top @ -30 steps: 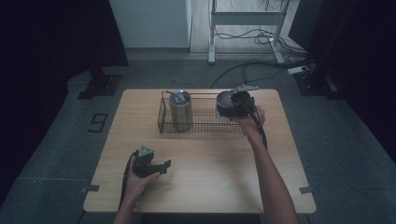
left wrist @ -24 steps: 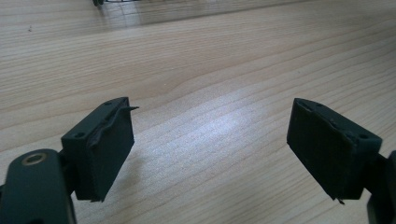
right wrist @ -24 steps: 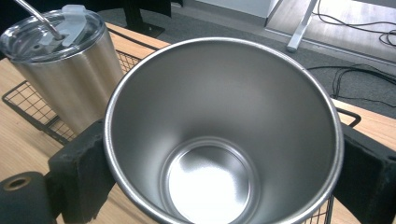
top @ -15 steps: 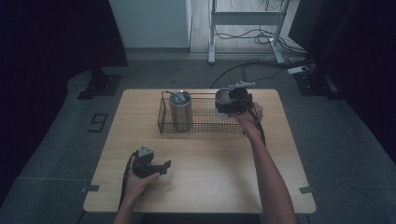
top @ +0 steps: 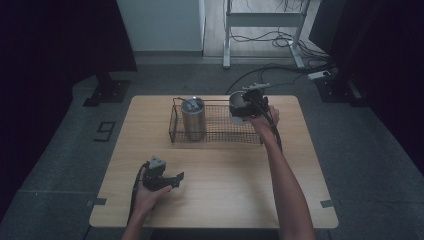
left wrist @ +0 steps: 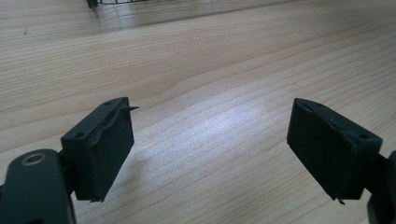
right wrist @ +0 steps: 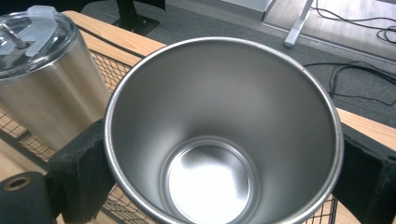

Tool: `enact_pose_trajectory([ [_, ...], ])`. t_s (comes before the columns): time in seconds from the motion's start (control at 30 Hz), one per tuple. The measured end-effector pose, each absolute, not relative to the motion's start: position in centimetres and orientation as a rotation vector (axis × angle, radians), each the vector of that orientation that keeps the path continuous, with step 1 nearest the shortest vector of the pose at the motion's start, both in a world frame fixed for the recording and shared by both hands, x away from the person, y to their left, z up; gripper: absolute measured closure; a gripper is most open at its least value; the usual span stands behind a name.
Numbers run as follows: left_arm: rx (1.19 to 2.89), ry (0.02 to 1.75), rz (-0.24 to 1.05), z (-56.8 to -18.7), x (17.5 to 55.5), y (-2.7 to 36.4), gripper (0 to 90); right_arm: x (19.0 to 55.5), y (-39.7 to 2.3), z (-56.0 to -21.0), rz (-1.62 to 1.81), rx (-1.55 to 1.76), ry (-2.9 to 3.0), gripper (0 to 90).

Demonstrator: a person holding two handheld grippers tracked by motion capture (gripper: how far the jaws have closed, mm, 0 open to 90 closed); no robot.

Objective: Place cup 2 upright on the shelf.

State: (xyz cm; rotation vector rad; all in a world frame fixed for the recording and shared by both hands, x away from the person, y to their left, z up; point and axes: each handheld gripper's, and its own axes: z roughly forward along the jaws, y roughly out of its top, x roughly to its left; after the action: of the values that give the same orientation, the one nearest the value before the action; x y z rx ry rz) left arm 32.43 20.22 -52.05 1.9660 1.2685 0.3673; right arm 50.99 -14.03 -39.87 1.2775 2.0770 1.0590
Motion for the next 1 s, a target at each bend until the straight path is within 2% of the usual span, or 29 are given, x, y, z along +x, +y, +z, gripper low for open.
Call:
enact_pose_trajectory([
  [1.0,1.965,1.249,0.352,-52.0,32.3,19.9,14.8,53.8,-14.2,-42.9,1.026,1.315,2.110,7.0],
])
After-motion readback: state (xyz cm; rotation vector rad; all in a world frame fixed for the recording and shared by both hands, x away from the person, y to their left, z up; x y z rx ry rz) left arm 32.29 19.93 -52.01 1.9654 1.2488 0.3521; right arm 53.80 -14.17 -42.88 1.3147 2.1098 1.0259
